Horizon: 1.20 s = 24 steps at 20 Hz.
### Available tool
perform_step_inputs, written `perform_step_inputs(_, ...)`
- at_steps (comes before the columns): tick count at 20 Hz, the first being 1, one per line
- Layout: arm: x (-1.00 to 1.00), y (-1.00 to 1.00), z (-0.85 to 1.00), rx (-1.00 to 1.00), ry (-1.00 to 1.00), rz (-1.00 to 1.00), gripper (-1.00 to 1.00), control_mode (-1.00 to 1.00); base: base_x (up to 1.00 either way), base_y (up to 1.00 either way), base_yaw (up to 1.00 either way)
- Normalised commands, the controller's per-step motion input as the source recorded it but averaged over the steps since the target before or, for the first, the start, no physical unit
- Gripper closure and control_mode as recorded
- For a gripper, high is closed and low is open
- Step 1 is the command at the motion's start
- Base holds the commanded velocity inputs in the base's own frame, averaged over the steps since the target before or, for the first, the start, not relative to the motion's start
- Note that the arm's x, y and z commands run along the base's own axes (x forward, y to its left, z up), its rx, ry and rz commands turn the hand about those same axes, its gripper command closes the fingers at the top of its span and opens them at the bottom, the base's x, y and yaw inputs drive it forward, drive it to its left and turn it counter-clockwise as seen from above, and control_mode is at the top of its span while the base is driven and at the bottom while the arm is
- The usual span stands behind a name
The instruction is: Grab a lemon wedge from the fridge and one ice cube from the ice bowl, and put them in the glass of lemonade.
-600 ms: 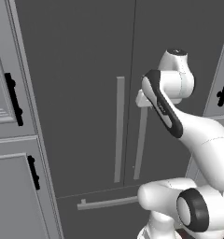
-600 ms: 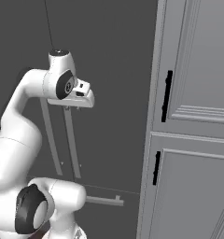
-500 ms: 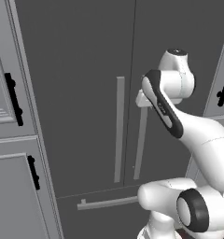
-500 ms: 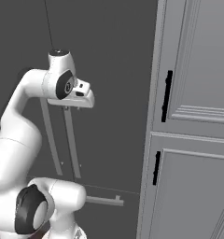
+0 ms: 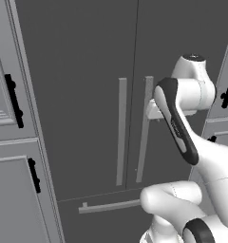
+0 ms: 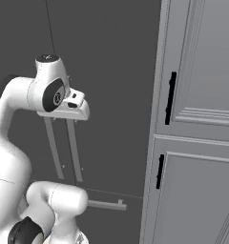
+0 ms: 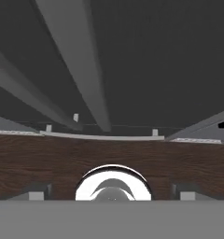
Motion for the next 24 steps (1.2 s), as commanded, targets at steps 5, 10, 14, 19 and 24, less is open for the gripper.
perform_step_inputs(5,-0.51,0.02,0.0,0.0,0.0,0.0,-1.0,-1.0,0.0,0.0,0.0)
perform_step_inputs(10,0.0,0.0,0.0,0.0,0.0,0.0,-1.0,1.0,-0.34,0.27,0.07)
perform_step_inputs(14,0.0,0.0,0.0,0.0,0.0,0.0,-1.0,1.0,-0.31,1.0,0.67)
perform_step_inputs(19,0.0,0.0,0.0,0.0,0.0,0.0,-1.0,1.0,-0.01,0.77,0.86)
perform_step_inputs(24,0.0,0.0,0.0,0.0,0.0,0.0,-1.0,1.0,0.22,0.34,0.76)
